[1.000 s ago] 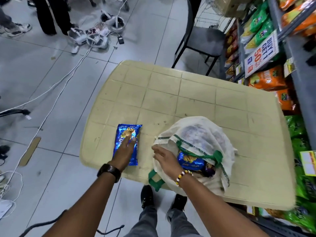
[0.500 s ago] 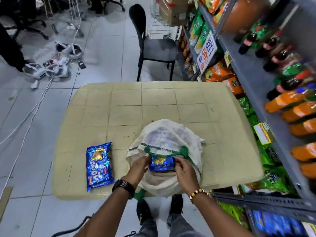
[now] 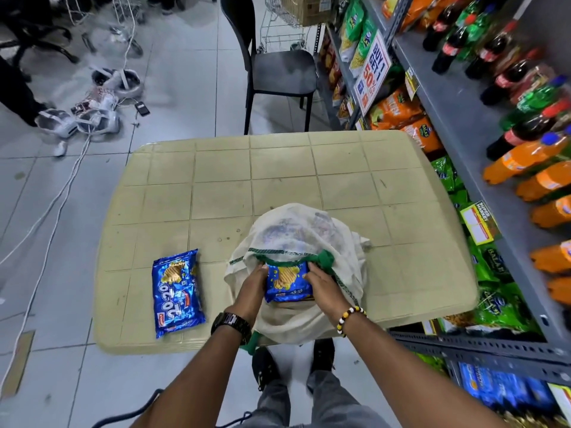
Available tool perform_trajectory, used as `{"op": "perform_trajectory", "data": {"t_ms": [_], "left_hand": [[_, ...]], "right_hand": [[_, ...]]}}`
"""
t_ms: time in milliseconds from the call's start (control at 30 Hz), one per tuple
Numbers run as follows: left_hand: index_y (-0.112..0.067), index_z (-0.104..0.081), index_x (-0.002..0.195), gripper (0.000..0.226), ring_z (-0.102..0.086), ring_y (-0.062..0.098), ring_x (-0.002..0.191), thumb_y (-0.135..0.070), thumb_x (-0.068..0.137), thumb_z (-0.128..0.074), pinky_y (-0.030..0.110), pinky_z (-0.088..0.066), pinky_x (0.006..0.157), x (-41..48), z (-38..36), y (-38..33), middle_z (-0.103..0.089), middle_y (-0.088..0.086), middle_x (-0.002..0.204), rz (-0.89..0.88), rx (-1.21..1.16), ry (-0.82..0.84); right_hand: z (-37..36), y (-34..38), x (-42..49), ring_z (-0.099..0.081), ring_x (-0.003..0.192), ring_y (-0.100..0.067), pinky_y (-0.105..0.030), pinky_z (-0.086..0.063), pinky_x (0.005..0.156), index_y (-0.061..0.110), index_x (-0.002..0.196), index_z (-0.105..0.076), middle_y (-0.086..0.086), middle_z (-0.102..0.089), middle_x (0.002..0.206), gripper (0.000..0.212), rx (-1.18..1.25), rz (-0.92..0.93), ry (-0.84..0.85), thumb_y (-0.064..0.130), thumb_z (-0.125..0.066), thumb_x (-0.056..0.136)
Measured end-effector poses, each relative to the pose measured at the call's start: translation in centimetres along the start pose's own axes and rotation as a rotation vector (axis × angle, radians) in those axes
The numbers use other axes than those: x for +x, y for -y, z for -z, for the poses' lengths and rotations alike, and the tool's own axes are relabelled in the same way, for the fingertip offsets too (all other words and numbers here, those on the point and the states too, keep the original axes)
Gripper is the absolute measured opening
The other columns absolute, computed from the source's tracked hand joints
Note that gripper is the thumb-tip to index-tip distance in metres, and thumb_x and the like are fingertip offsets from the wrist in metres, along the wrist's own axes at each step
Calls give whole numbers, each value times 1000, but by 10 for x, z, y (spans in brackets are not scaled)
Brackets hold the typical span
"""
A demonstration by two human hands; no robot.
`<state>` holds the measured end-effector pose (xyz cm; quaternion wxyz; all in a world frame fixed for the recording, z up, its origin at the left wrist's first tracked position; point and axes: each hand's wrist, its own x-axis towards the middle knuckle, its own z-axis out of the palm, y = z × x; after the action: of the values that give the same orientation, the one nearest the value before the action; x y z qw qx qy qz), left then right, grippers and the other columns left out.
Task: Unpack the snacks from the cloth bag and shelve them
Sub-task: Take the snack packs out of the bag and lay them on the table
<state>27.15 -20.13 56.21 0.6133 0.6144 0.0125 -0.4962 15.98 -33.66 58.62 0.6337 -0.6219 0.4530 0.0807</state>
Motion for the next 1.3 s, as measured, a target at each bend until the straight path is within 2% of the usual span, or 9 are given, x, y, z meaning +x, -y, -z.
{"op": "perform_trajectory", "data": {"t_ms": [133, 267, 467, 600, 800, 967, 1067, 1200, 1300], "left_hand": [[-37, -78, 101, 40, -71, 8, 102, -36, 105, -38, 14, -56, 72, -33, -4, 2, -76, -8, 110, 61, -72, 32], [-19, -65, 124, 36, -68, 20, 112, -30, 106, -36, 25, -58, 78, -68, 0, 22, -71, 5, 121, 107, -151, 25], [-24, -64, 127, 38, -68, 16, 111, -37, 95, -46, 24, -58, 79, -107, 16, 55, -72, -4, 120, 113, -172, 3], [-36, -73, 115, 34, -68, 10, 111, -35, 92, -47, 24, -57, 82, -125, 28, 69, -72, -11, 117, 112, -212, -36], [-26, -64, 117, 29, -73, 11, 95, -27, 103, -38, 22, -58, 70, -142, 53, 59, -75, -4, 109, 48, -207, -173], [-40, -74, 109, 36, -69, 22, 106, -40, 104, -38, 40, -48, 91, -141, 78, 36, -75, -3, 113, -46, -177, -266], [-40, -71, 115, 36, -67, 18, 113, -43, 104, -37, 29, -57, 85, -128, 95, 16, -71, -2, 123, -106, -188, -277], [-40, -70, 117, 37, -68, 13, 111, -47, 103, -36, 29, -56, 85, -110, 113, -21, -72, -5, 121, -188, -184, -290], [-42, -74, 107, 40, -70, 6, 103, -48, 103, -35, 18, -57, 74, -92, 131, -45, -75, -12, 111, -240, -197, -305]], "right_hand": [[-3, -18, -18, -31, 143, -8, -28, -26, 116, 18, 152, -31, 7, -31, 158, 57, 108, -24, 54, 19, -45, 97], [-13, -46, -46, -55, 126, -10, -40, -39, 113, 25, 148, -39, 10, -56, 141, 54, 221, -50, 109, 10, -43, 95], [-32, -80, -81, -64, 113, -7, -22, -53, 90, 31, 142, -44, 18, -67, 121, 57, 212, -89, 138, 0, -42, 94], [-41, -89, -97, -61, 120, -14, -39, -47, 106, 28, 146, -43, 8, -64, 130, 57, 139, -119, 161, 5, -48, 94], [-72, -65, -98, -64, 110, 1, -19, -53, 89, 32, 147, -39, 18, -63, 125, 56, 91, -90, 273, 7, -47, 96], [-102, -32, -79, -60, 119, -4, -32, -44, 108, 39, 146, -36, 16, -64, 129, 57, 60, -6, 332, 12, -48, 97], [-118, -9, -61, -63, 117, -12, -38, -47, 106, 32, 148, -37, 11, -66, 129, 58, 80, 49, 353, 12, -49, 95], [-140, 28, -37, -67, 108, -6, -21, -56, 85, 44, 143, -40, 17, -71, 118, 62, 85, 88, 363, 29, -55, 85], [-157, 57, -16, -65, 111, -6, -29, -52, 96, 41, 143, -43, 18, -69, 120, 63, 61, 135, 372, 32, -55, 82]]}}
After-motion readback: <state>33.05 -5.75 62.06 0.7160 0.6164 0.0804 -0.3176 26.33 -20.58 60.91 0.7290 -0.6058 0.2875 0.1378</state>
